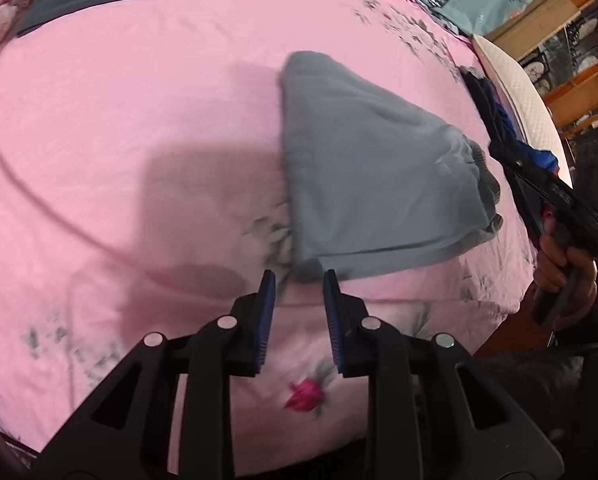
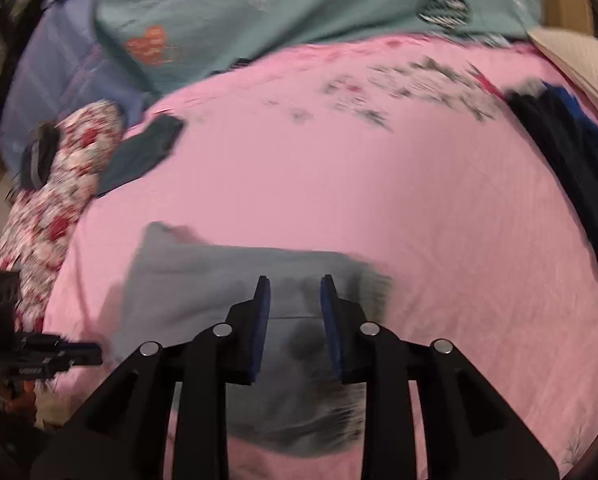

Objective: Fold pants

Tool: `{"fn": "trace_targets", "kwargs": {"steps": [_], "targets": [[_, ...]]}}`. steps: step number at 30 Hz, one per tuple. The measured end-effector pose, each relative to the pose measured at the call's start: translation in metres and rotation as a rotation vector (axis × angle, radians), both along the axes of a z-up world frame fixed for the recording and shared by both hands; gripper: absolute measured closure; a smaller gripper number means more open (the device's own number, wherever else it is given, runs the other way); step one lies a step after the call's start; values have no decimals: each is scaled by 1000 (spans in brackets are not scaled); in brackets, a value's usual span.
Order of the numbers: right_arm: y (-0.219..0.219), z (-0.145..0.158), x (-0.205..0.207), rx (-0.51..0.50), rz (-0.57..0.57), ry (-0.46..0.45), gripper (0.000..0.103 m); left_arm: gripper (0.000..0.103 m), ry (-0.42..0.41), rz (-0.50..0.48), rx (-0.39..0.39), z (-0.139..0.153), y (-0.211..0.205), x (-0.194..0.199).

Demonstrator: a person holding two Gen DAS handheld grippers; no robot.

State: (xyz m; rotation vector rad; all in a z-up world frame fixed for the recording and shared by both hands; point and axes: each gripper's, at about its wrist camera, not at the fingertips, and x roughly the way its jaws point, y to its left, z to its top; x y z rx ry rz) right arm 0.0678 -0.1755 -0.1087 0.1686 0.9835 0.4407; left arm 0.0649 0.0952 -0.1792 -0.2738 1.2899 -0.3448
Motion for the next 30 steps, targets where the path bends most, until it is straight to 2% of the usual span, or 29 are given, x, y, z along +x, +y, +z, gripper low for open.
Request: {"fn": "trace_targets", "kwargs": {"steps": [3, 6, 7, 10, 13, 16, 18, 20, 22, 23, 25, 26, 27, 28, 29, 30], "targets": [[29, -11, -9, -2, 114, 38, 75, 79, -13, 45, -15, 4, 16, -3], [33, -48, -14, -76, 130, 123, 75, 79, -36, 43, -27, 2, 10, 5], [29, -54, -16, -59, 130, 112, 75, 78, -36, 32, -17, -2, 5, 7], [27, -45, -20, -86, 150, 130, 74, 77, 9, -40, 75, -19, -14, 7], [31, -31, -20, -110, 176, 148, 70, 75, 1, -69, 76, -17, -12, -4], [49, -1, -13, -57, 211, 80, 70, 73, 11, -38, 66, -12, 1, -8], [71, 12, 0, 32, 239, 39, 70, 73, -18, -12, 49, -3, 7, -6], [95, 14, 20, 126, 265, 35, 70, 70, -61, -9, 28, 7, 4, -1], [118, 5, 40, 185, 292, 64, 70, 60, -111, -26, 1, 19, -9, 9], [129, -8, 53, 208, 300, 109, 70, 58, -126, -46, -21, 21, -18, 14], [139, -38, 73, 170, 278, 173, 70, 57, -122, -87, -39, 14, -35, 23], [139, -60, 83, 118, 254, 212, 71, 57, -96, -102, -28, 4, -43, 27], [136, -71, 88, 118, 243, 226, 74, 57, -56, -115, -19, -10, -48, 29], [129, -74, 92, 148, 235, 232, 79, 57, -41, -121, -14, -19, -50, 28], [122, -70, 94, 158, 219, 264, 77, 57, -68, -124, -10, -19, -50, 25], [115, -58, 92, 166, 198, 258, 76, 57, -74, -135, -5, -16, -50, 24]]}}
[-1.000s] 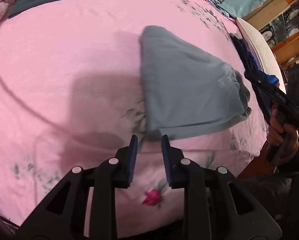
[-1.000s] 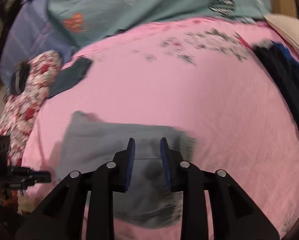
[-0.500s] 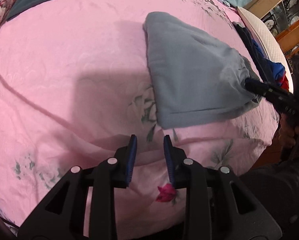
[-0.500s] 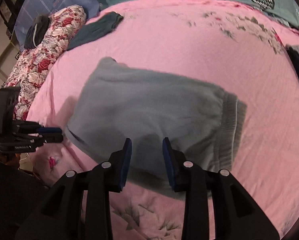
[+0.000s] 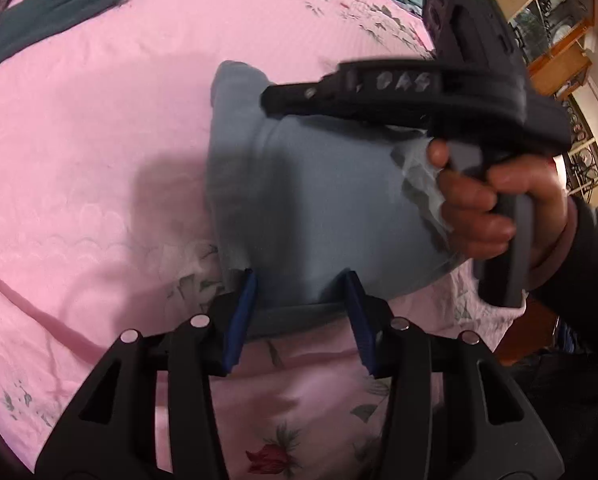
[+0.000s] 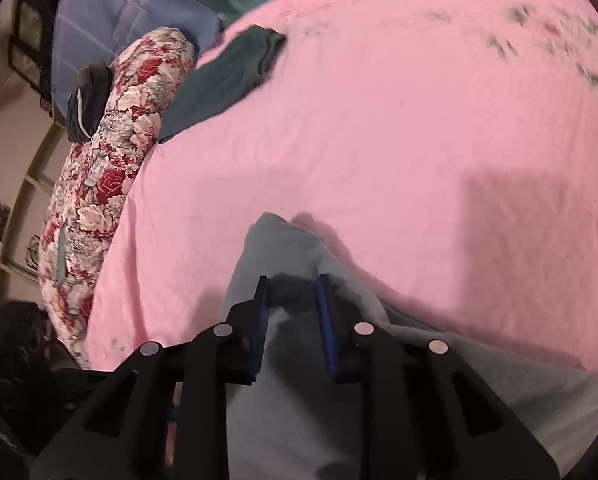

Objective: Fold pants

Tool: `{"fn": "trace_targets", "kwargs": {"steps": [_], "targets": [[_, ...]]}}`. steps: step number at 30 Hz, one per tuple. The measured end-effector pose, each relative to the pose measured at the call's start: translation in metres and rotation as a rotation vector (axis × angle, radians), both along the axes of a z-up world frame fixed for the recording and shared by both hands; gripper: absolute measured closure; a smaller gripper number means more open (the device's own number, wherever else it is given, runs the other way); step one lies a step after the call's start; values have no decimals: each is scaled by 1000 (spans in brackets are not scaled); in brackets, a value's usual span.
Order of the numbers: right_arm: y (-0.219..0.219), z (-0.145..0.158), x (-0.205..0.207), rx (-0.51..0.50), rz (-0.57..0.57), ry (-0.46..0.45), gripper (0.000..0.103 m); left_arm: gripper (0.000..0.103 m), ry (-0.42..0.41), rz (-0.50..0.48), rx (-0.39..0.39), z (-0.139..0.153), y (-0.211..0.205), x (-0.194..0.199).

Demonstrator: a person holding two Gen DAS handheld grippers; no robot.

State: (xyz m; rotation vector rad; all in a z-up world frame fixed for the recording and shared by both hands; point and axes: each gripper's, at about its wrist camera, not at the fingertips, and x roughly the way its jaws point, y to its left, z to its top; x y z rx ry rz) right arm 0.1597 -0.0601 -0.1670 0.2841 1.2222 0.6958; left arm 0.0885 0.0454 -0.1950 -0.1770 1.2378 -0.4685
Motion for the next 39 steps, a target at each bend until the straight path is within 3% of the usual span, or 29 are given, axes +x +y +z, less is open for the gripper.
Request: {"fn": "trace_targets", "kwargs": {"steps": [3, 5, 9, 11, 12, 14, 16, 19, 22, 24, 28, 32, 39], "targets": [[-36, 50, -25, 74, -26, -113, 69, 57, 4, 40, 4, 15, 9, -1], [-62, 64, -46, 89, -41, -130, 66, 54, -22, 63, -2, 27, 13, 0], [-110, 44, -86, 16, -90, -75, 65, 42, -83, 17, 7, 43, -6, 7], [-129, 10, -104, -99, -126, -26, 67, 36, -67, -13, 37, 34, -18, 14], [-136, 5, -111, -77, -130, -65, 71, 35, -45, -30, 73, 22, -25, 15], [-144, 9, -119, -49, -159, -59, 68, 35, -34, -73, 182, 3, -34, 14], [-147, 21, -120, -25, -184, -44, 60, 35, -66, -119, 242, 11, -44, 9], [-156, 41, -124, -31, -223, -106, 48, 34, -117, -114, 215, 39, -47, 12], [-169, 49, -125, -40, -259, -124, 47, 28, -157, -49, 220, 56, -43, 20], [-168, 55, -123, -64, -260, -139, 47, 28, -134, 25, 214, 60, -28, 27], [-137, 72, -127, -88, -115, -228, 47, 28, -67, 198, 176, 60, 17, 29], [-74, 78, -135, -137, 113, -314, 47, 28, -31, 338, 153, 58, 72, 12], [26, 65, -156, -212, 444, -444, 47, 27, 4, 449, 128, 50, 113, -15]]}}
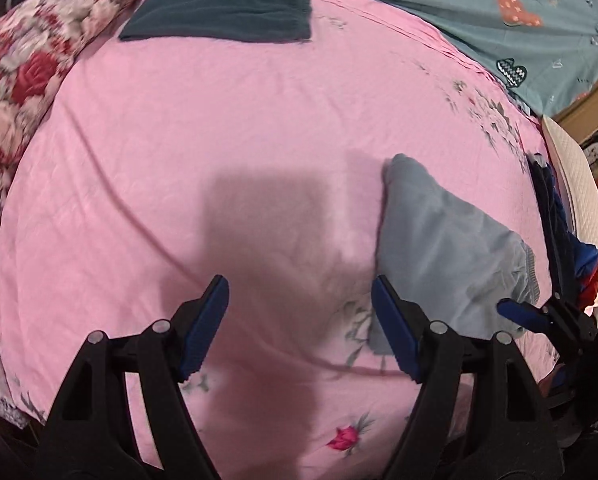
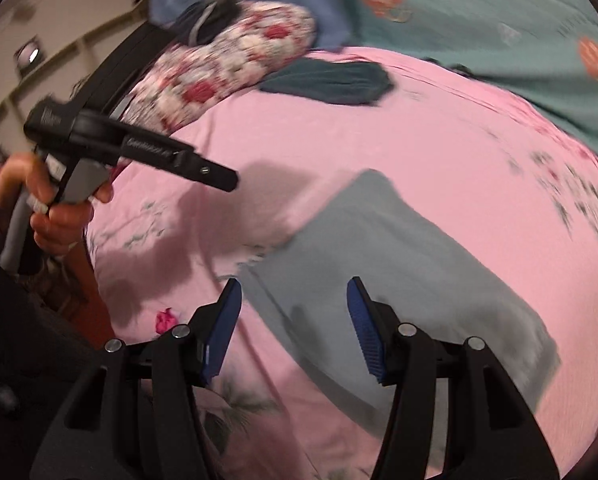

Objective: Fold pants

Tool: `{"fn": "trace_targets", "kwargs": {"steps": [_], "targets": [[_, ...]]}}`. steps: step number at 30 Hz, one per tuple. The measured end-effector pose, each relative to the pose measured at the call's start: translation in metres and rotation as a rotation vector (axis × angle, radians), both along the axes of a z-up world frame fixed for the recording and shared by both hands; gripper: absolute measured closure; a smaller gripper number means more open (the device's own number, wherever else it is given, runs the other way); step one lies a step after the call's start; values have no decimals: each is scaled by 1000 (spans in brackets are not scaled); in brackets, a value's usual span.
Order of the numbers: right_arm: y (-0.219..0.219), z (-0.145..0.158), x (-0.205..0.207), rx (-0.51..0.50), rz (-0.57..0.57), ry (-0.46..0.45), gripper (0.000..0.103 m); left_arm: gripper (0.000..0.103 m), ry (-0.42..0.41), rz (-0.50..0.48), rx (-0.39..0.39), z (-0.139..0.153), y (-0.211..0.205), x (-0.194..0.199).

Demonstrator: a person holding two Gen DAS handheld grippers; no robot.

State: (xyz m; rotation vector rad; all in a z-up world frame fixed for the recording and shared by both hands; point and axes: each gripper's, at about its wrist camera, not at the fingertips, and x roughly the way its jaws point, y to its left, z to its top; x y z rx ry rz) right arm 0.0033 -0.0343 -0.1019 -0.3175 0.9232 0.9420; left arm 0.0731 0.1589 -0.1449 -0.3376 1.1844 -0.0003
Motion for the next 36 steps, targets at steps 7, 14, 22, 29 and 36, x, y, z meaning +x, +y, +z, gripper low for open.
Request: {"fn": "trace_targets", "kwargs": {"steps": [7, 14, 22, 29, 36], "targets": [[46, -36, -11, -208, 128, -110, 52, 26, 16, 22, -45, -11, 15, -19], [50, -49, -12, -290, 115, -148, 52, 19, 15, -16, -16, -12, 17, -27], [57, -52, -13, -336, 75, -180, 52, 18, 20, -59, -16, -17, 11, -21], [52, -54, -20, -388, 51, -234, 52, 17, 24, -71, -8, -19, 10, -21], [44, -61, -13, -402, -13, -239, 71, 17, 28, -61, -30, -21, 13, -26]]}}
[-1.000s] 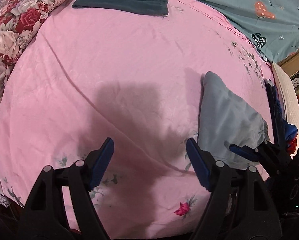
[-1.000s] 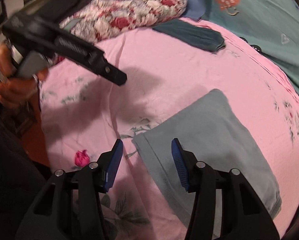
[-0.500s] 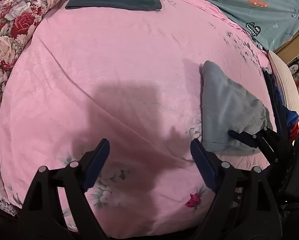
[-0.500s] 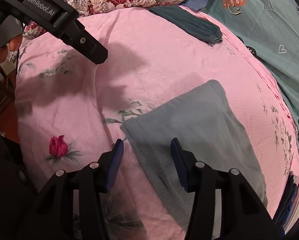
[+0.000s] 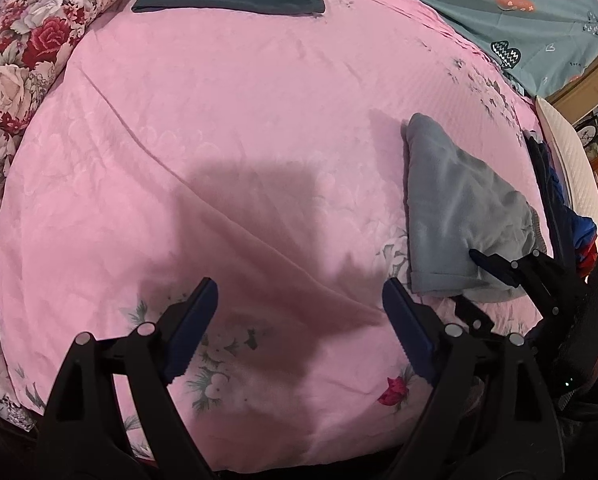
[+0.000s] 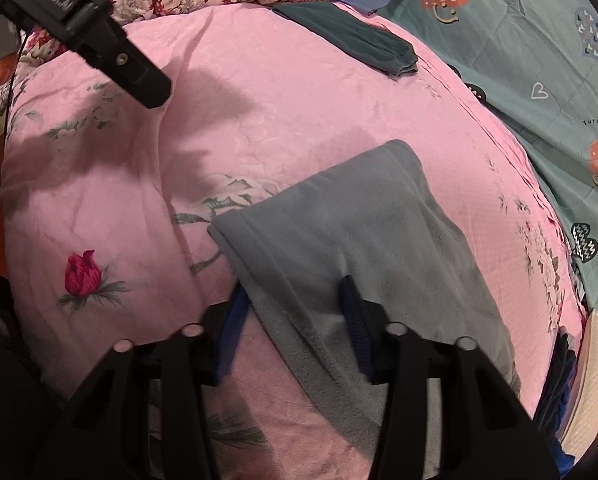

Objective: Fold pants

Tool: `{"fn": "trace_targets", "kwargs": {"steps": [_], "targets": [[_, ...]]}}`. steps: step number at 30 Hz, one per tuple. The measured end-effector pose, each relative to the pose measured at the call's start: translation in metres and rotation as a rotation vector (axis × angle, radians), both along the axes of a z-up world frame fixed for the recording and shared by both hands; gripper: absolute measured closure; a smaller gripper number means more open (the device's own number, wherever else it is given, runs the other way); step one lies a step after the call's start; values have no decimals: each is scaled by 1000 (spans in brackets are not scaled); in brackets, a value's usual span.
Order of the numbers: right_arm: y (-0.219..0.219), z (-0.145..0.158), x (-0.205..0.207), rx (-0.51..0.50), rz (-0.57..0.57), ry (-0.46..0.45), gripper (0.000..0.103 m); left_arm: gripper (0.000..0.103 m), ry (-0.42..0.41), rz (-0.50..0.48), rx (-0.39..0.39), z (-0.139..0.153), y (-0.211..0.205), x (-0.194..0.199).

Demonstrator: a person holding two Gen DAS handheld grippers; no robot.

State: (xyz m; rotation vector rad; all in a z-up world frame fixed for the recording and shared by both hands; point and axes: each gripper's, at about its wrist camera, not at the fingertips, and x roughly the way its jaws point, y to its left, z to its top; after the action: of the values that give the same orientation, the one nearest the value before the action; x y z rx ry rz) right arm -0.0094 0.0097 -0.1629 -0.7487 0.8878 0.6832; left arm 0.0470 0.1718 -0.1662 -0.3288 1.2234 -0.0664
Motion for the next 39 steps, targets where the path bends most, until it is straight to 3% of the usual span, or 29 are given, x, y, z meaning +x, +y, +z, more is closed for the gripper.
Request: {"fn": "trace_targets", "kwargs": {"steps": [2, 4, 14, 22, 24, 26, 27, 28, 31, 34, 36, 39], "targets": [[-3, 4, 3, 28, -18, 12, 82, 17, -1, 0, -23, 0, 0, -1], [-8, 11, 7, 71, -51, 23, 85, 17, 2, -2, -64, 1, -1, -1], [-27, 39, 7, 197, -113, 6, 86, 17, 77, -60, -433, -4, -43, 30], [-39, 47, 6, 243, -120, -8, 86, 17, 233, -30, -710, -46, -83, 61], [-40, 48, 5, 254, -121, -11, 86, 19, 239, -8, -737, -52, -88, 67], [-43, 48, 3, 267, -127, -7, 87, 33, 236, -14, -744, -55, -96, 71], [-44, 47, 4, 264, -134, 8, 86, 56, 222, -41, -775, -54, -102, 74], [-48, 45, 5, 271, -145, 27, 86, 71, 218, -50, -802, -54, -105, 75], [-65, 47, 8, 309, -170, 66, 76, 80, 205, -58, -752, -50, -109, 75], [-103, 62, 13, 375, -269, 45, 48, 82, 189, -54, -702, -47, -108, 72], [-136, 71, 24, 426, -374, 28, 46, 82, 168, -62, -638, -42, -110, 68], [-191, 70, 50, 500, -546, 75, 45, 82, 148, -74, -561, -40, -114, 64]]}}
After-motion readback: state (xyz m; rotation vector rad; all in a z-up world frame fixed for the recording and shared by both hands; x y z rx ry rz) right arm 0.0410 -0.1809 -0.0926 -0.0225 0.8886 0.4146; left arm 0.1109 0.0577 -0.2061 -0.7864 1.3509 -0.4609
